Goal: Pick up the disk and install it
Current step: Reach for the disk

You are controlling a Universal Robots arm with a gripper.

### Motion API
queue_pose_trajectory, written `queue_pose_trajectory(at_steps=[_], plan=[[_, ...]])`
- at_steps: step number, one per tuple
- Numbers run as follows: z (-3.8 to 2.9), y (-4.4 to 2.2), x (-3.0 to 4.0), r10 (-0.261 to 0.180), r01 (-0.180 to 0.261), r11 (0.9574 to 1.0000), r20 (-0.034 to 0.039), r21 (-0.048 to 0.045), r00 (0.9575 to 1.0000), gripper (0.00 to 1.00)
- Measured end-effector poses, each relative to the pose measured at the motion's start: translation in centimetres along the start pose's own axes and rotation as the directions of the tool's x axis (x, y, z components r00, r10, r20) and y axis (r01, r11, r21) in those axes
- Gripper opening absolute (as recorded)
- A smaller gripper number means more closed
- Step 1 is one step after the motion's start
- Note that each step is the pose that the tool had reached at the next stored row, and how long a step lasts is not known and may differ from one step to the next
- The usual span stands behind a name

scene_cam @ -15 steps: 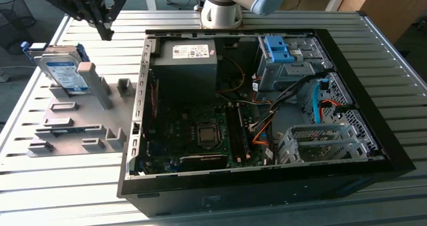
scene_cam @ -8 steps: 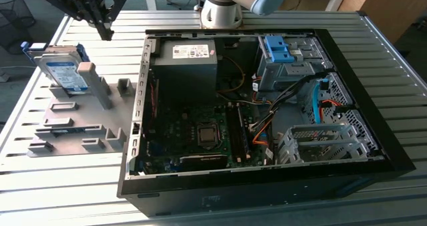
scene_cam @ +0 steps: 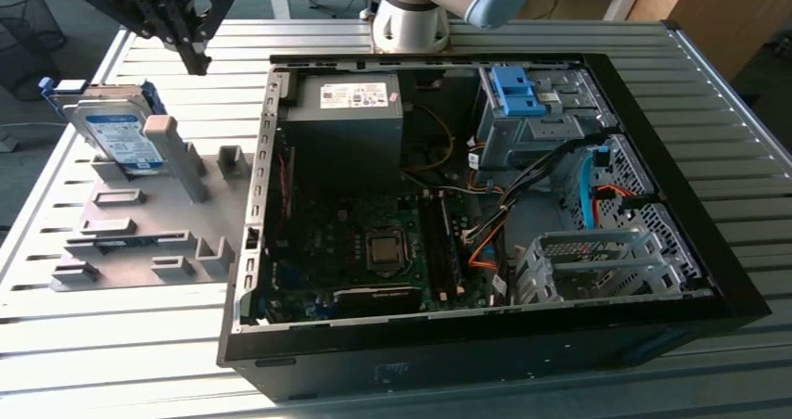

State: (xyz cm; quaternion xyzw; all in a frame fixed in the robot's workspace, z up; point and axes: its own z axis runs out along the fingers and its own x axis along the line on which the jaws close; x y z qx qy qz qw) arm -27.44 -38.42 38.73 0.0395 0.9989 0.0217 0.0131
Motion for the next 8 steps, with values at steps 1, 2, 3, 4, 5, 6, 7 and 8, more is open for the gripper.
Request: queue_pose_trajectory(at_steps=[1,2,3,4,5,6,7,8], plan=[[0.0,0.0,0.01,0.0,0.0,1.0,0.0001,0.0,1.0,0.11],[0.0,0.0,0.01,0.0,0.0,1.0,0.0001,0.0,1.0,0.11],[0.0,0.0,0.05,0.0,0.0,1.0,0.0001,0.0,1.0,0.11],[0.0,0.02,0.14,0.0,0.0,1.0,0.0001,0.0,1.0,0.11],[0.01,0.05,0.21,0.0,0.0,1.0,0.0001,0.0,1.0,0.11],[0.01,0.08,0.29,0.0,0.0,1.0,0.0001,0.0,1.0,0.11],[0.02,0.15,0.37,0.0,0.0,1.0,0.0001,0.0,1.0,0.11],[0.03,0.27,0.44,0.0,0.0,1.0,0.0,0.0001,1.0,0.11]])
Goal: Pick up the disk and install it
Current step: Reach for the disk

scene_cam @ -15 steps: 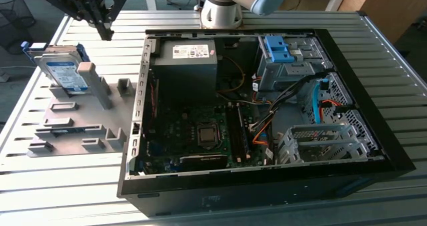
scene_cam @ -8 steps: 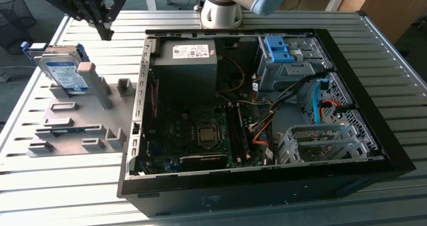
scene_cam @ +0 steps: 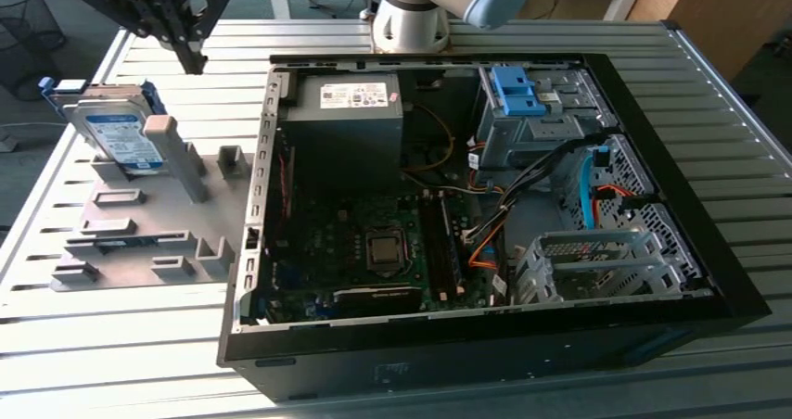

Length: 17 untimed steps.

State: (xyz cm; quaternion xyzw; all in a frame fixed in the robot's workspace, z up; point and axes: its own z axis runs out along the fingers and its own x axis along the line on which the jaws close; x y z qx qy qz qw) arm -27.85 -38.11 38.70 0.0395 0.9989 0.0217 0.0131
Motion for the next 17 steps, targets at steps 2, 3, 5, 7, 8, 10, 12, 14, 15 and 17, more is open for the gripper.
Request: queue_pose_trajectory(at_steps=[2,3,5,7,8,10,12,14,15,17], plan=[[0.05,0.3,0.06,0.0,0.0,1.0,0.0,-0.0001,1.0,0.11],[0.06,0.34,0.24,0.0,0.0,1.0,0.0,0.0,1.0,0.11],[0.06,0.35,0.66,0.0,0.0,1.0,0.0,0.0,1.0,0.11],[0.07,0.34,0.69,0.0,0.0,1.0,0.0,0.0,1.0,0.11],[0.07,0.34,0.69,0.0,0.0,1.0,0.0,0.0,1.0,0.11],[0.07,0.34,0.73,0.0,0.0,1.0,0.0,0.0,1.0,0.11],[0.07,0.34,0.74,0.0,0.0,1.0,0.0,0.0,1.0,0.11],[0.08,0.39,0.77,0.0,0.0,1.0,0.0,-0.0001,1.0,0.11],[0.08,0.42,0.77,0.0,0.0,1.0,0.0,-0.0001,1.0,0.11],[0.08,0.46,0.78,0.0,0.0,1.0,0.0,-0.0001,1.0,0.11]])
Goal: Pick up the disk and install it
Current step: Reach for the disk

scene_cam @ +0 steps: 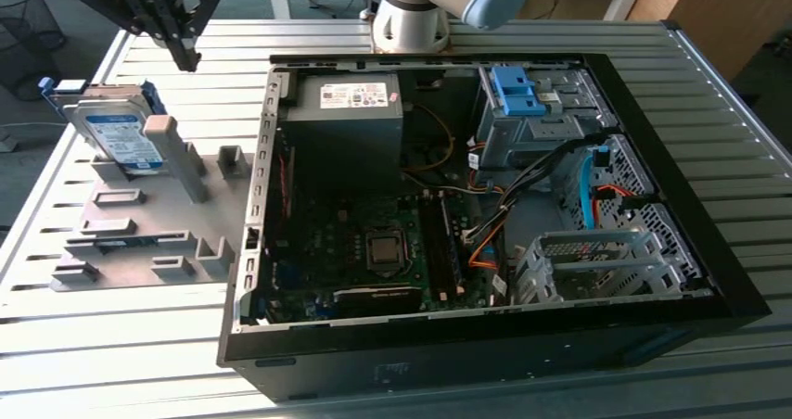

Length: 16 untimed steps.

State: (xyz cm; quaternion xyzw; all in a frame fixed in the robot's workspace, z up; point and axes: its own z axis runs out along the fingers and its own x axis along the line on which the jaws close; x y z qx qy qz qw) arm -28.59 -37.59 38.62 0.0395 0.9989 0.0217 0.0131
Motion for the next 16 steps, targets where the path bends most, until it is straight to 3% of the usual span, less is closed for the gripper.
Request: queue_pose_trajectory(at_steps=[11,16], plan=[[0.02,0.43,0.1,0.0,0.0,1.0,0.0,0.0001,1.0,0.11],[0.06,0.67,0.75,0.0,0.0,1.0,0.0,0.0001,1.0,0.11]])
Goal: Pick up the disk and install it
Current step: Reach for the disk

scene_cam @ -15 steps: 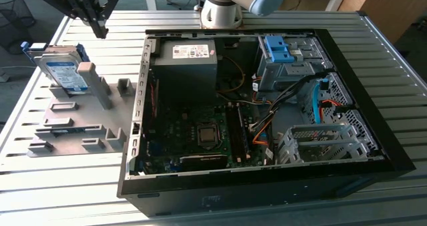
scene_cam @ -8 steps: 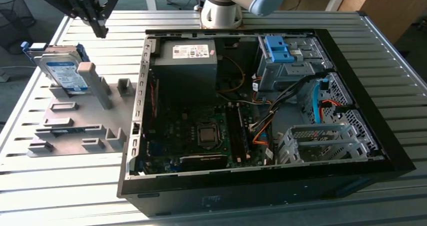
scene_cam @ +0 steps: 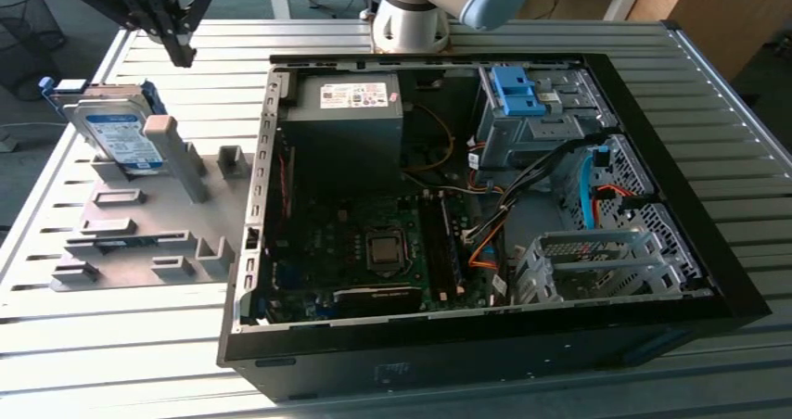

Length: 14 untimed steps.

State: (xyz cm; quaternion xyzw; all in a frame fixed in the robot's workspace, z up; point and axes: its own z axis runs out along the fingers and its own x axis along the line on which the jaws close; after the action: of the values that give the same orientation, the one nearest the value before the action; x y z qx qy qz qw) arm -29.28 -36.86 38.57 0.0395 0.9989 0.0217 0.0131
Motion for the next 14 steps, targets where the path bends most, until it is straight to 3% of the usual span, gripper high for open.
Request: queue_pose_trajectory(at_steps=[14], plan=[[0.21,0.15,1.29,0.0,0.0,1.0,-0.0007,0.0,1.0,0.11]])
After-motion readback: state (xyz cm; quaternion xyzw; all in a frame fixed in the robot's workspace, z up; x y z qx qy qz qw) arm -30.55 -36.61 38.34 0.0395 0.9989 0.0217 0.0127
